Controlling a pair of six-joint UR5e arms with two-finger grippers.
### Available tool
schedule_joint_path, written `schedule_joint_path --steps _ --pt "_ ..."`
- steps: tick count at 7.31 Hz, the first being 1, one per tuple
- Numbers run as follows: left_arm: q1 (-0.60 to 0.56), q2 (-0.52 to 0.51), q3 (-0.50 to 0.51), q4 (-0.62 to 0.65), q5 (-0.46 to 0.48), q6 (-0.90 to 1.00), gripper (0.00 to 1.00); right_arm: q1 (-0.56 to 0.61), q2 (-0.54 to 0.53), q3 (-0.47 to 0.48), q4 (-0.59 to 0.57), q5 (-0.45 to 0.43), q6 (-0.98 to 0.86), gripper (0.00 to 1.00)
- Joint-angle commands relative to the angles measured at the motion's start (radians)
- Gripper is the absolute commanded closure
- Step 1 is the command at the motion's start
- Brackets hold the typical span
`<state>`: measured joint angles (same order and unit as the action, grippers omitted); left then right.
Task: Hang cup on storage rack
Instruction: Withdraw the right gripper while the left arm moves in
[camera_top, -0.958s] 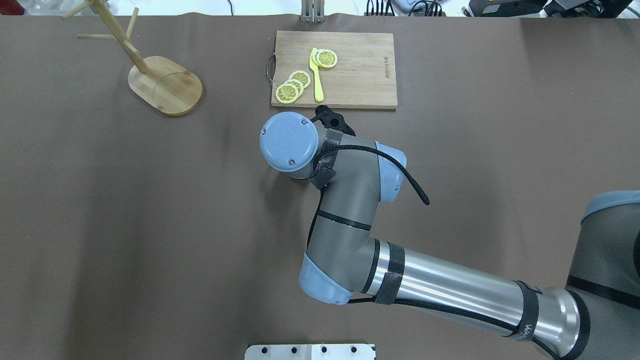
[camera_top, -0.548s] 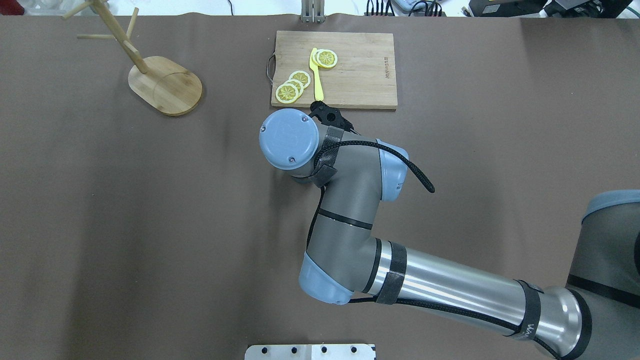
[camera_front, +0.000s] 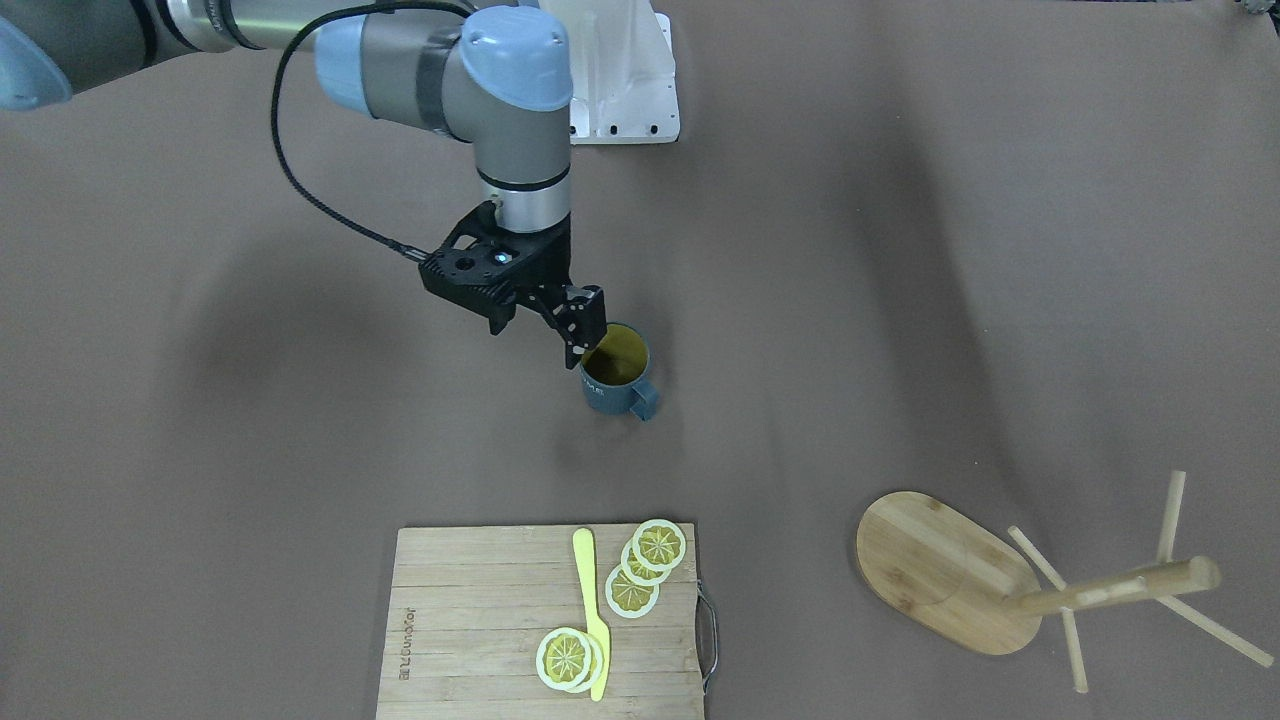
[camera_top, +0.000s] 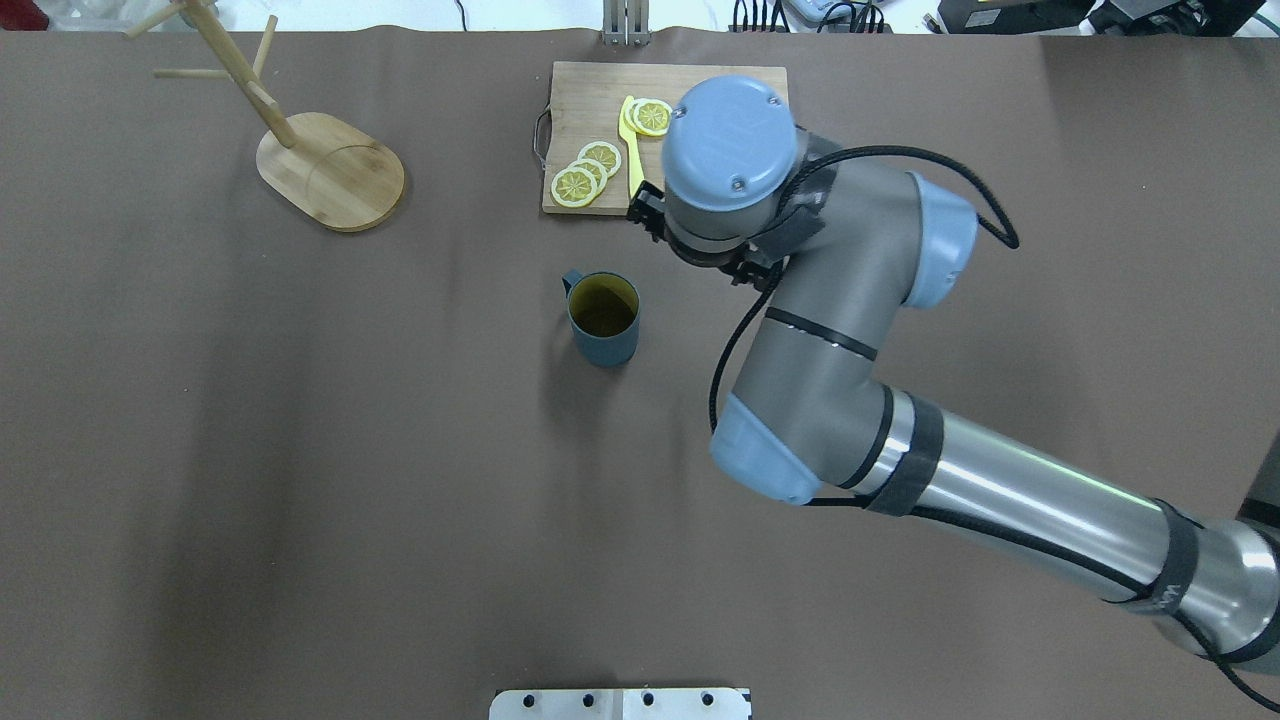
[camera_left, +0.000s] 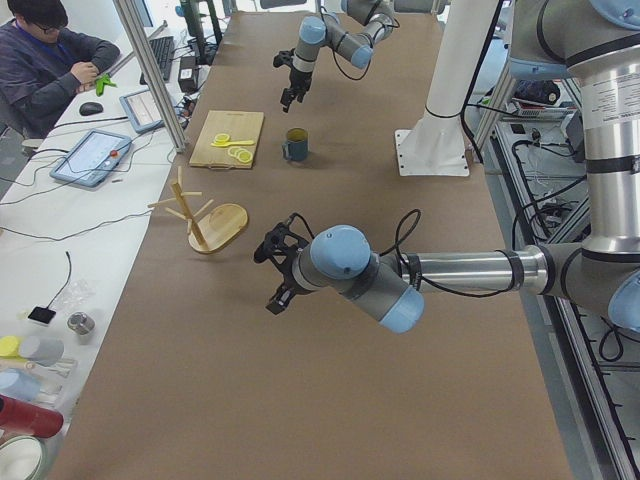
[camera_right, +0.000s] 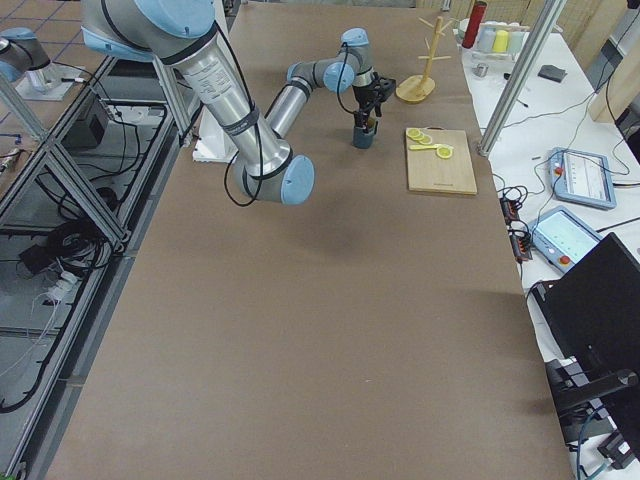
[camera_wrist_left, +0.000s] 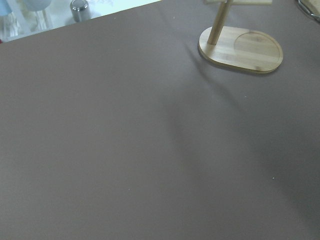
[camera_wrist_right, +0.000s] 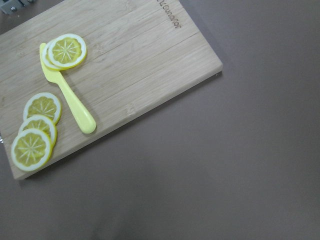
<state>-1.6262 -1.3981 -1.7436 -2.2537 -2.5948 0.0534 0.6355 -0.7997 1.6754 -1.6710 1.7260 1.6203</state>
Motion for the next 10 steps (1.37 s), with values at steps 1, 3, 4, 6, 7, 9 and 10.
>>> schedule_joint_path --steps 1,3,4,6,7,9,10 --pt "0.113 -0.129 0.007 -0.010 0.004 -0.001 0.03 0.120 -0.111 0.073 0.011 0.111 -0.201 0.00" --pt "0.205 -0.273 0.073 -0.021 0.008 -0.001 0.02 0.250 -0.227 0.073 0.084 0.232 -0.423 0.00" --pt "0.248 -0.322 0.078 -0.021 0.010 -0.003 0.02 0.324 -0.310 0.064 0.159 0.298 -0.533 0.00" --pt "0.363 -0.390 0.082 -0.021 0.085 -0.004 0.02 0.470 -0.416 0.038 0.175 0.396 -0.811 0.00" --pt "0.437 -0.418 0.085 -0.021 0.152 -0.004 0.02 0.537 -0.449 0.009 0.175 0.446 -0.936 0.00" --pt "0.576 -0.470 0.143 -0.146 0.298 -0.132 0.02 0.675 -0.516 -0.054 0.177 0.515 -1.186 0.00" --pt "0.673 -0.498 0.245 -0.316 0.371 -0.195 0.02 0.749 -0.550 -0.089 0.177 0.542 -1.330 0.00"
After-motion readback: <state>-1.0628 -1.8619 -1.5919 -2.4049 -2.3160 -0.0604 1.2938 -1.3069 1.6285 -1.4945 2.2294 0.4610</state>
